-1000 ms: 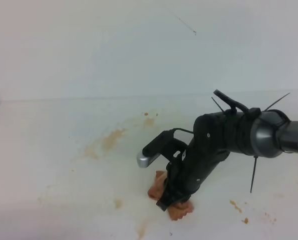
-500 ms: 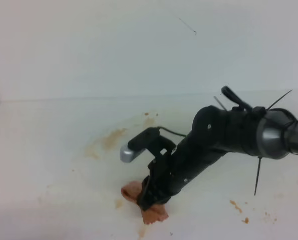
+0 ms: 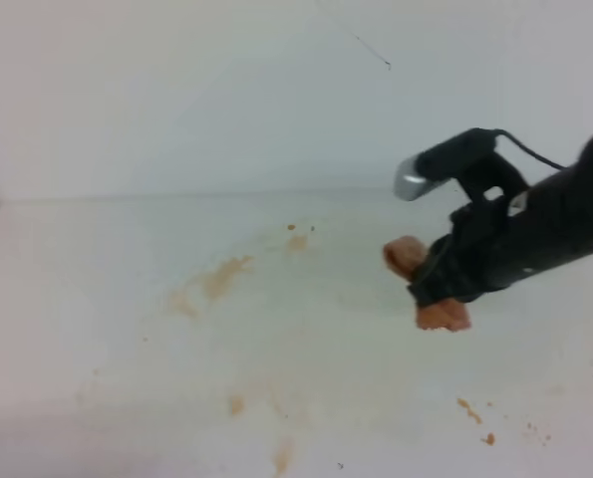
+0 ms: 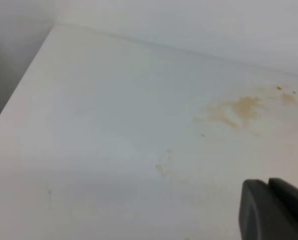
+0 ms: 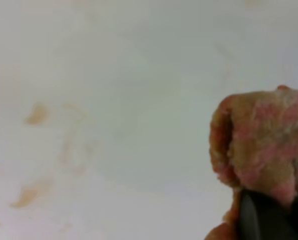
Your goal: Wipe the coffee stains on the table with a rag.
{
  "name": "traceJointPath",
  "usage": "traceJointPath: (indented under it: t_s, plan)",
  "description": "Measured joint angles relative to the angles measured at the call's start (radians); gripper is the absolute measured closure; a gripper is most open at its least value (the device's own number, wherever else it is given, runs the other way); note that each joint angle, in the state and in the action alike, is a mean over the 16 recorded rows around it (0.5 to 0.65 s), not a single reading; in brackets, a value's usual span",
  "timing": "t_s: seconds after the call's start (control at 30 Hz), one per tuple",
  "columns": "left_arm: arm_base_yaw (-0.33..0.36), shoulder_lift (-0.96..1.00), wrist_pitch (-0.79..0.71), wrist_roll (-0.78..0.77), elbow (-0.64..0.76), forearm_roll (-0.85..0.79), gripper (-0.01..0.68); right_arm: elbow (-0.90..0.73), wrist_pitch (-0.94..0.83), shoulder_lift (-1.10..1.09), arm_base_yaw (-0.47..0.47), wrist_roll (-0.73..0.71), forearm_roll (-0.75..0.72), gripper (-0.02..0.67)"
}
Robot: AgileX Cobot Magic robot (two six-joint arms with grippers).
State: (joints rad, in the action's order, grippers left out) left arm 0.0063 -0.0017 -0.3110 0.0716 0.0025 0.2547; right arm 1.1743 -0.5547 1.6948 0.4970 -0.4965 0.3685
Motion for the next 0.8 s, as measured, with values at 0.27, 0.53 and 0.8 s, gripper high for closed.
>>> traceJointPath:
  t_s: [0.27, 0.53, 0.8]
  plan:
    - [0.000, 0.000, 0.000, 0.000, 0.000, 0.000, 0.675, -0.221, 0.110, -0.084, -0.114, 0.057, -0.056, 0.612]
    - [0.000, 0.002, -0.001, 0.000, -0.002, 0.000, 0.675, -0.315, 0.206, -0.092, -0.140, 0.061, -0.059, 0.523]
    - [0.000, 0.002, -0.001, 0.000, -0.002, 0.000, 0.675, -0.293, 0.188, -0.113, -0.140, 0.065, -0.059, 0.379]
